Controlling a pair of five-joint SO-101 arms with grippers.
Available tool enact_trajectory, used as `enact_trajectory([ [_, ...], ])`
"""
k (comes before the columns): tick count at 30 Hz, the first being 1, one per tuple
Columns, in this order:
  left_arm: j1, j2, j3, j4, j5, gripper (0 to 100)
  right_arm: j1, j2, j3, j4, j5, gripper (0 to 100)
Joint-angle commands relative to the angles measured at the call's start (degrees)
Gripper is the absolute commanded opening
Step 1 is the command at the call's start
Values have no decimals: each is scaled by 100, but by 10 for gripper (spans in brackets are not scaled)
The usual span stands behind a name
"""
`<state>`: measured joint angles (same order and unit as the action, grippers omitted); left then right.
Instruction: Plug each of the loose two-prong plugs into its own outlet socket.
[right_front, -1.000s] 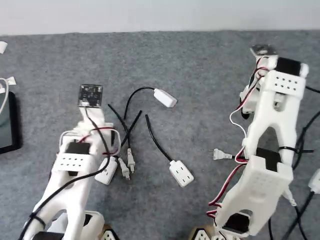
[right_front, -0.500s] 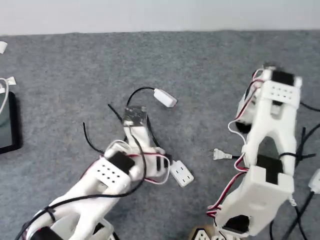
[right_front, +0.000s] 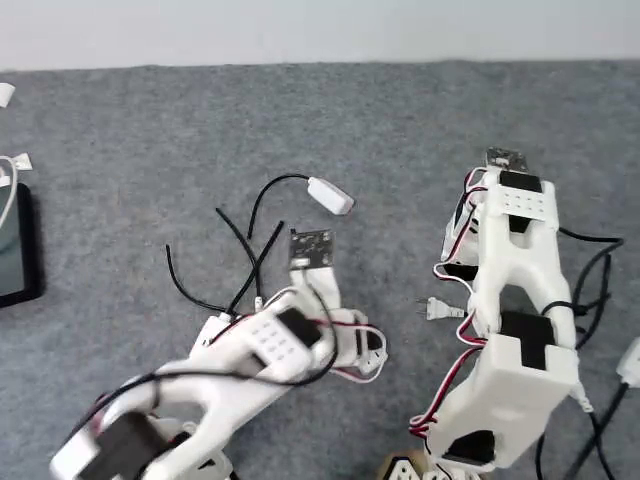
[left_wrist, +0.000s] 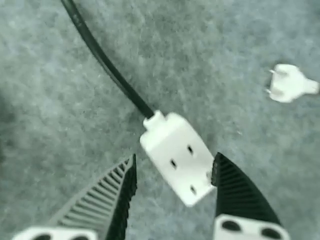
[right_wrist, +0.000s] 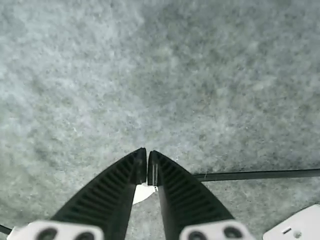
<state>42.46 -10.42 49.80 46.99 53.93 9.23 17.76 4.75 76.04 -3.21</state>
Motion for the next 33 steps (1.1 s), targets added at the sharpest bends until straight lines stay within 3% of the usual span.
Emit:
enact_trajectory([
  [1, 26, 1064, -945, 176, 79, 232, -48, -356, -44, -13, 62, 13],
  [9, 193, 1811, -1692, 633, 9, 229, -66, -347, -35, -13, 70, 14],
  [12, 457, 1811, -1692, 624, -563, 219, -48, -338, -35, -13, 70, 14],
  [17, 448, 1811, -1692, 527, -1292, 0, -40, -338, -35, -13, 70, 11],
  [18, 404, 1811, -1692, 545, -1433, 22, -40, -338, -35, -13, 70, 11],
  [23, -62, 1811, -1851, 853, -1837, 12, -40, -338, -35, -13, 70, 11],
  [33, -1389, 1864, -2220, 580, -1881, 13, -22, -444, -35, 163, -202, 10],
])
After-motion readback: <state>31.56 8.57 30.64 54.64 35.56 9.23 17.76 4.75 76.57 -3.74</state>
